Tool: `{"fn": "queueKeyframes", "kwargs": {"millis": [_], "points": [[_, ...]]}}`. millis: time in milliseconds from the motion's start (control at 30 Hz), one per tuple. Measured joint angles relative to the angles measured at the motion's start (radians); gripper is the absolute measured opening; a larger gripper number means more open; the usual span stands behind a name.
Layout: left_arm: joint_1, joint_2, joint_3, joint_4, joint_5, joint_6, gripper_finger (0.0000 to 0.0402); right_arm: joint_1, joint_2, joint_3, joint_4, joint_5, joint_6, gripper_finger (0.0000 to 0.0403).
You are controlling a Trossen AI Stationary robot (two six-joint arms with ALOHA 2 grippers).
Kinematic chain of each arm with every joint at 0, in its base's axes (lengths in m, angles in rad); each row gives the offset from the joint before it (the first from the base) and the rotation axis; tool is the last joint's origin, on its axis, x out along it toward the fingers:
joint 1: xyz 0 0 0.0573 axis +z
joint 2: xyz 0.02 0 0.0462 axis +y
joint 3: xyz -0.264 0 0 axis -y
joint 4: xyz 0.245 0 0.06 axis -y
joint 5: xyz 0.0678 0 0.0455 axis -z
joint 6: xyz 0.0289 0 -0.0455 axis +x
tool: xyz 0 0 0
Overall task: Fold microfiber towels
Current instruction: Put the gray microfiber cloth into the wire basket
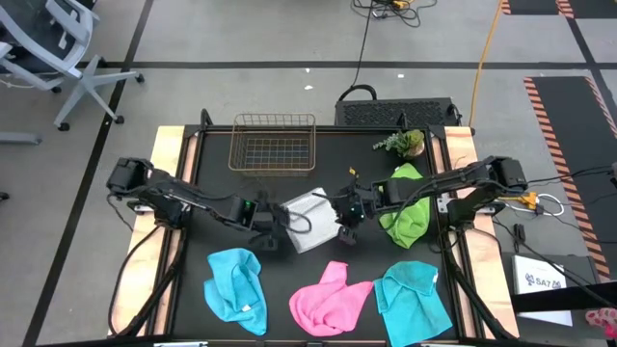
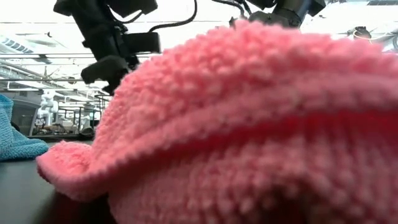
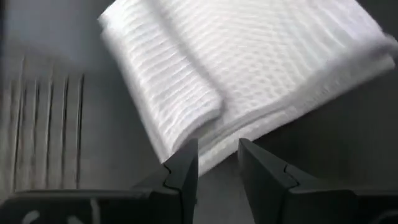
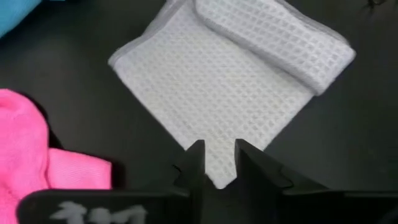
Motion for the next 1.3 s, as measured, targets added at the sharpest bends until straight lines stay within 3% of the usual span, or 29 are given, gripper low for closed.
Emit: {"fn": "queueKeyframes", "kwargs": {"millis": [167, 467, 633, 833, 1033, 1300], "points": [[-0.021, 0.056, 0.001, 0.054, -0.006, 0.321, 0.0118, -0.027, 0.000, 0.000, -0.001, -0.004, 0.018, 0.0101], [-0.033, 0.099, 0.000, 0.058, -0.007, 0.523, 0.0118, -0.085, -0.001, 0.000, -0.003, -0.039, 0.078, 0.0121], [-0.033, 0.100, 0.000, 0.065, -0.006, 0.580, 0.0118, -0.128, -0.001, -0.010, 0.023, -0.122, 0.107, 0.0123], [-0.033, 0.100, 0.000, 0.065, -0.006, 0.631, 0.0118, -0.170, -0.001, -0.140, 0.209, -0.233, 0.241, 0.0123], [-0.033, 0.100, 0.000, 0.065, 0.025, 0.625, 0.0118, -0.172, -0.001, -0.242, 0.379, -0.260, 0.336, 0.0123], [-0.033, 0.100, 0.000, 0.066, 0.057, 0.574, 0.0118, -0.172, -0.001, -0.252, 0.454, -0.262, 0.331, 0.0123]]}}
